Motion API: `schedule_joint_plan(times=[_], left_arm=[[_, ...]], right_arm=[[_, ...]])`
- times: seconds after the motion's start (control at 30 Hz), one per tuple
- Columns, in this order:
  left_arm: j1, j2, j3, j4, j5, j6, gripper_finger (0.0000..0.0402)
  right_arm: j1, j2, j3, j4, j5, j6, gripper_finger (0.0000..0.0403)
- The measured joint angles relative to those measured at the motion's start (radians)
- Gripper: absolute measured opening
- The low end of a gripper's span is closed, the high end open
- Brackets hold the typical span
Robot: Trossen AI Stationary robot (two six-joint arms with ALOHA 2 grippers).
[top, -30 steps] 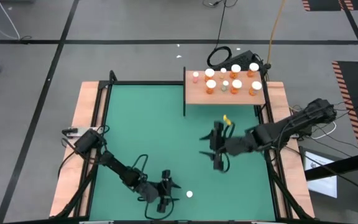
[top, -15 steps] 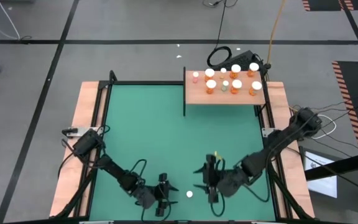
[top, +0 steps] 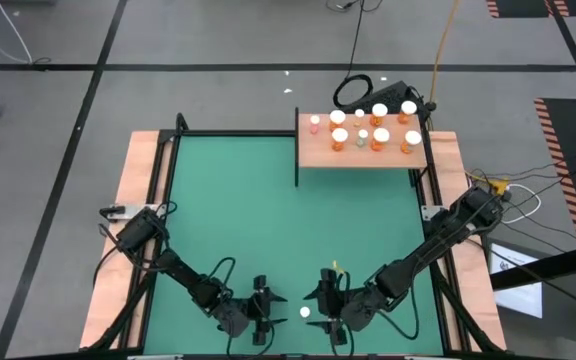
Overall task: Pick and place medicine bottles onto shelf by color
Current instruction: Put the light orange pill bottle on the shelf
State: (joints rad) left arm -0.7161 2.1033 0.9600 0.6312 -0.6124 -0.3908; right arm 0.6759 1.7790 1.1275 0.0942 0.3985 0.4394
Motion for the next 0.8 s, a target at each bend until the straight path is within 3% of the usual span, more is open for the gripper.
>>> schedule_joint_plan(times=[0.13,0.3,0.53,0.8], left_arm=[[0.009,0.0,0.0,-0.001,-0.001,-0.003,0.0244],[0.023,0.017,0.0,-0.009,-0.002,-0.005,0.0244],[0.045,0.05,0.0,0.011,0.007,-0.031,0.0244],[0.044,0.05,0.0,0.006,0.008,-0.027,0.0244]], right_arm=[[-0.004,0.003,0.0,0.0,-0.075,0.062,0.0313],[-0.03,0.003,0.019,-0.029,-0.131,0.126,0.0317],[-0.085,0.03,0.189,-0.314,-0.109,0.116,0.0304],[-0.093,0.2,0.403,-0.511,-0.144,0.077,0.0302]])
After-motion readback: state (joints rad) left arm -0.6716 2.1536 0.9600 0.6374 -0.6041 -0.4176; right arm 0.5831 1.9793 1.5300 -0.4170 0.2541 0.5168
